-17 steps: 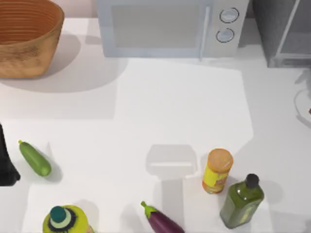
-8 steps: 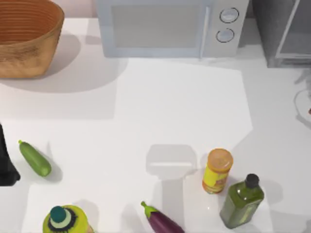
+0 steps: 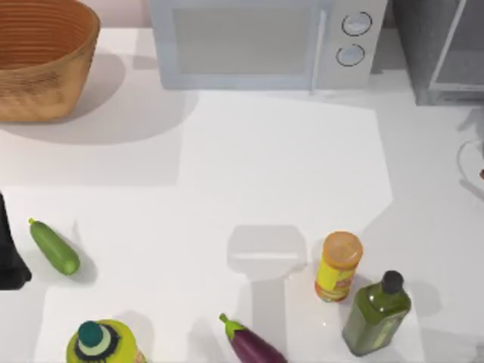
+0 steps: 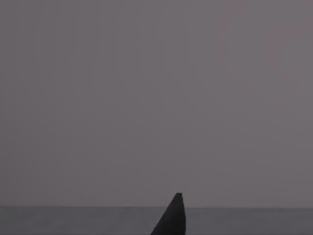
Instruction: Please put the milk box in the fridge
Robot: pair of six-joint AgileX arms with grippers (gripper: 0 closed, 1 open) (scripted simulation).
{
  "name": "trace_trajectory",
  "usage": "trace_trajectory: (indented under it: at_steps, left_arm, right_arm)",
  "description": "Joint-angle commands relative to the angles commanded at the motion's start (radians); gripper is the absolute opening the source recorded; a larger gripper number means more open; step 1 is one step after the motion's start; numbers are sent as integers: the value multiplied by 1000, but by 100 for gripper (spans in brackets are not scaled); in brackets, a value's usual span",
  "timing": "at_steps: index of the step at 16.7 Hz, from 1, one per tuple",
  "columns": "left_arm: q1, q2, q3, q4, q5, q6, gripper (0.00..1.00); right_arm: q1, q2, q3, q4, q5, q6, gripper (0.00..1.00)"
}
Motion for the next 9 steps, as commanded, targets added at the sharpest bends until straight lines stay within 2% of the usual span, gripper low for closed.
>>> trace_trajectory:
  at_steps: [3, 9]
  left_arm:
    - [0, 0, 0, 0, 0, 0, 100]
    - [0, 0, 0, 0, 0, 0, 100]
  right_arm:
    - [0, 0, 0, 0, 0, 0, 98]
    - [0, 0, 0, 0, 0, 0, 100]
